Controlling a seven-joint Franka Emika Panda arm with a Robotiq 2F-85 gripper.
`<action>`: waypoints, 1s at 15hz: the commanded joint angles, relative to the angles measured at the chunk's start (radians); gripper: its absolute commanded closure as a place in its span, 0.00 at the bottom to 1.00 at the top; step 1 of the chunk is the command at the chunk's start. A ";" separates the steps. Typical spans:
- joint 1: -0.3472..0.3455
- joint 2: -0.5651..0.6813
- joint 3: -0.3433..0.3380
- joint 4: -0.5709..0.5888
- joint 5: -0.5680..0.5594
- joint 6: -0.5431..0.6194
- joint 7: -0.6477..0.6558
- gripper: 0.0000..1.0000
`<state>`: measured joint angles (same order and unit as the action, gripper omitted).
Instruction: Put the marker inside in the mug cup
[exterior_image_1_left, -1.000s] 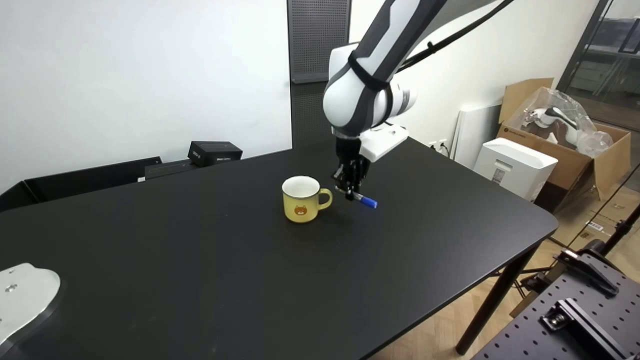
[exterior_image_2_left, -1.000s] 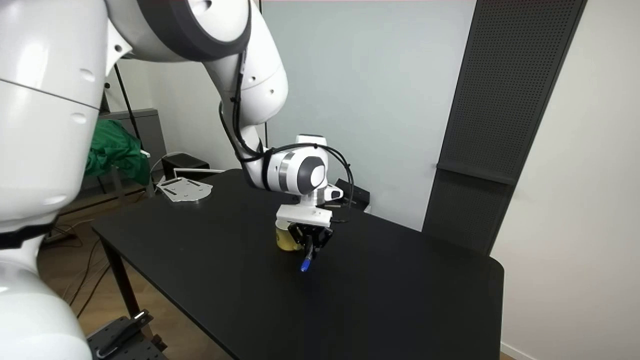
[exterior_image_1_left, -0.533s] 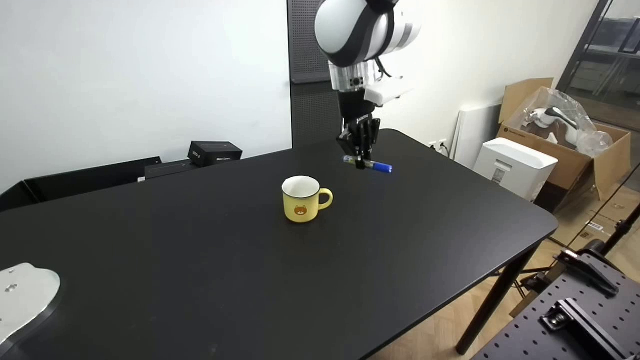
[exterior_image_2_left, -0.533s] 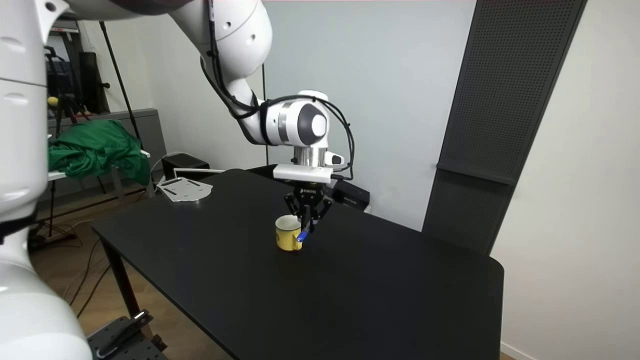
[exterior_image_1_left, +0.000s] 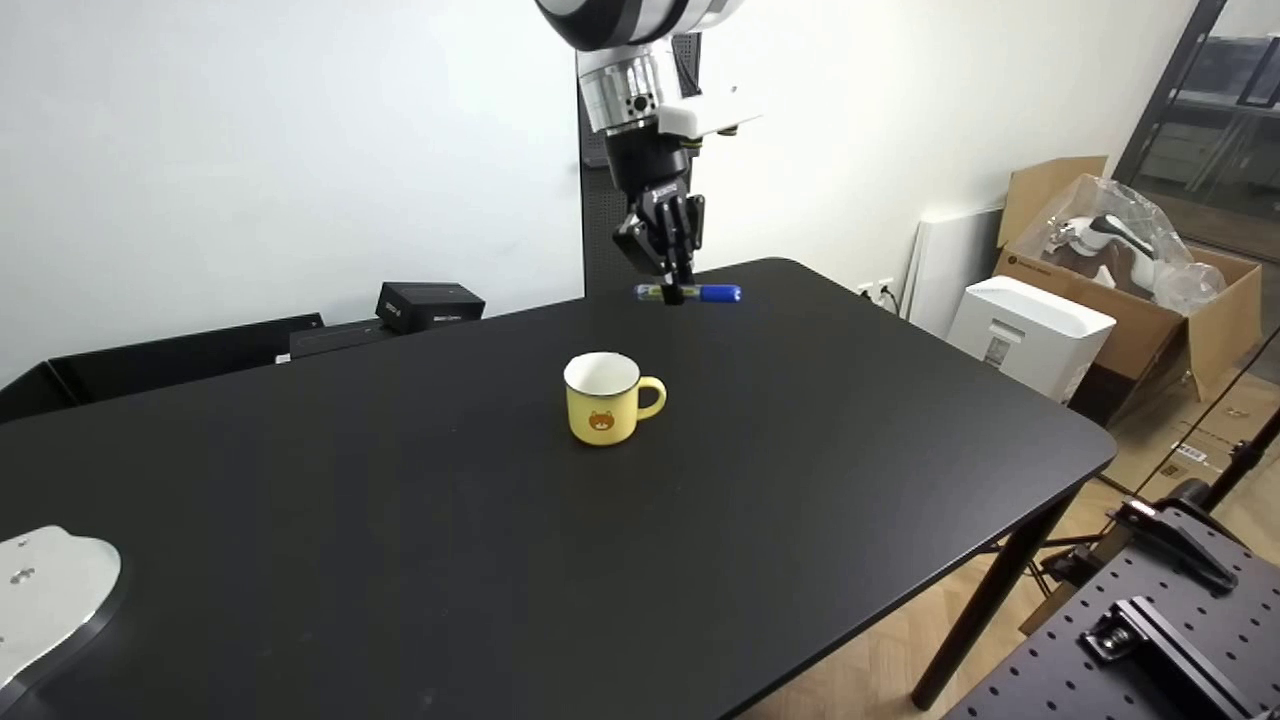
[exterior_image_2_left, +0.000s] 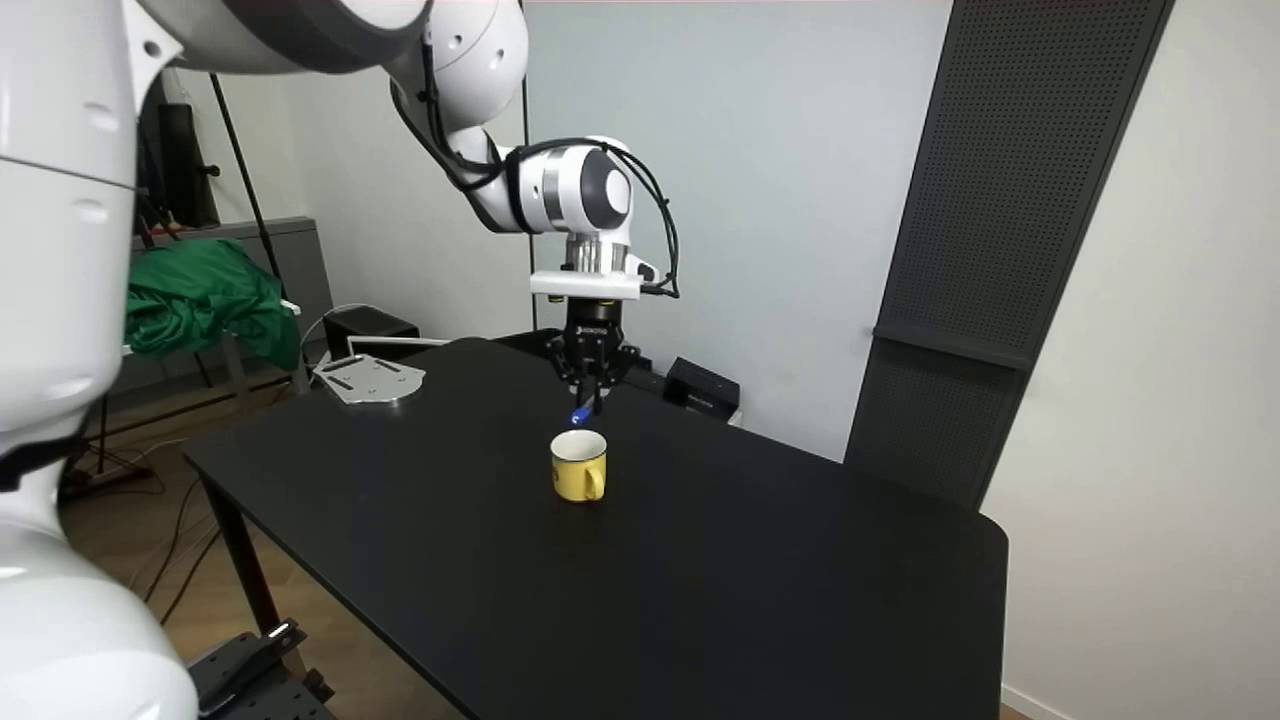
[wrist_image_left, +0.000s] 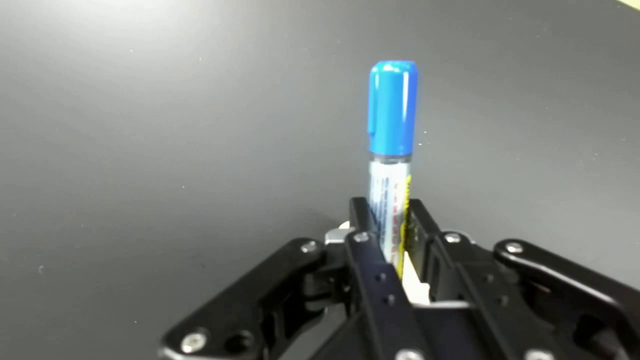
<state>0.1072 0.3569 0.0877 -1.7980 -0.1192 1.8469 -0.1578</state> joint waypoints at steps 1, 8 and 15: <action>0.025 0.130 0.024 0.179 0.000 -0.099 -0.018 0.95; 0.051 0.216 0.028 0.277 0.001 -0.225 -0.016 0.95; 0.037 0.232 0.029 0.269 0.002 -0.281 -0.021 0.79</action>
<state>0.1441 0.5879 0.1158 -1.5323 -0.1169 1.5683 -0.1798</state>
